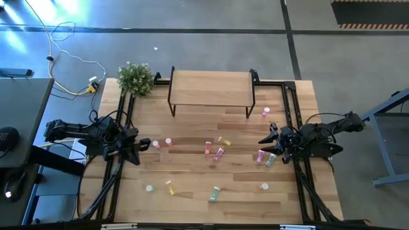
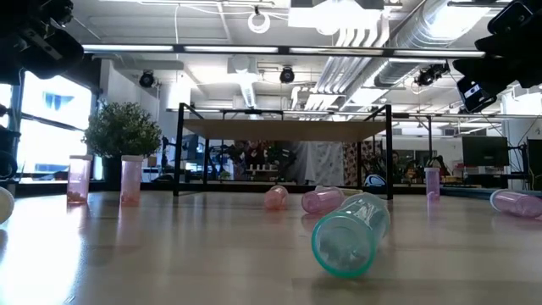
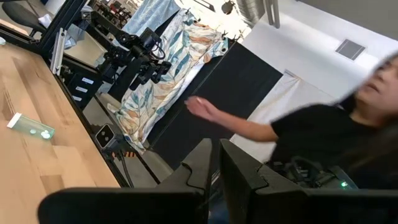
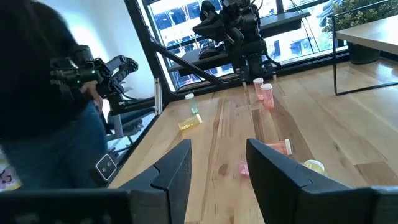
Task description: Pick and place medicine bottles onto shelf by color
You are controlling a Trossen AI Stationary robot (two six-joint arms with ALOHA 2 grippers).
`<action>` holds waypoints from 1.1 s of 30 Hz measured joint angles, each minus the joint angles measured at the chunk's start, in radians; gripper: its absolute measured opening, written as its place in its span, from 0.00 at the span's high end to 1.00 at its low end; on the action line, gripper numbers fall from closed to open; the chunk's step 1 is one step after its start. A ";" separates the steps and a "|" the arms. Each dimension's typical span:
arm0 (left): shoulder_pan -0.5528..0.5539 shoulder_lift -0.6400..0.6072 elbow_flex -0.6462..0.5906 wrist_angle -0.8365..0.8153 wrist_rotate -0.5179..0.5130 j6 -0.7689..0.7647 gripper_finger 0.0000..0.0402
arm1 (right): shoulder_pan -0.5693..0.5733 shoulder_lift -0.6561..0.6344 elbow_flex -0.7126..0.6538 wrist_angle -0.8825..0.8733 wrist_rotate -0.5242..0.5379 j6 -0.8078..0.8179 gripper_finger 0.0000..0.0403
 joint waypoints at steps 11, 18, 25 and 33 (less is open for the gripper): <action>0.000 0.000 0.000 0.000 -0.010 0.025 0.95 | 0.000 0.000 0.000 0.000 0.000 0.000 0.64; 0.000 0.000 0.000 0.000 -0.022 0.026 0.95 | 0.000 0.000 0.000 0.000 0.000 0.000 0.64; 0.000 0.000 0.000 0.000 -0.032 0.076 0.95 | 0.000 0.000 0.000 0.000 0.000 0.000 0.64; 0.000 0.000 0.000 0.000 -0.094 0.117 0.95 | 0.000 0.000 -0.001 0.020 0.112 0.006 0.64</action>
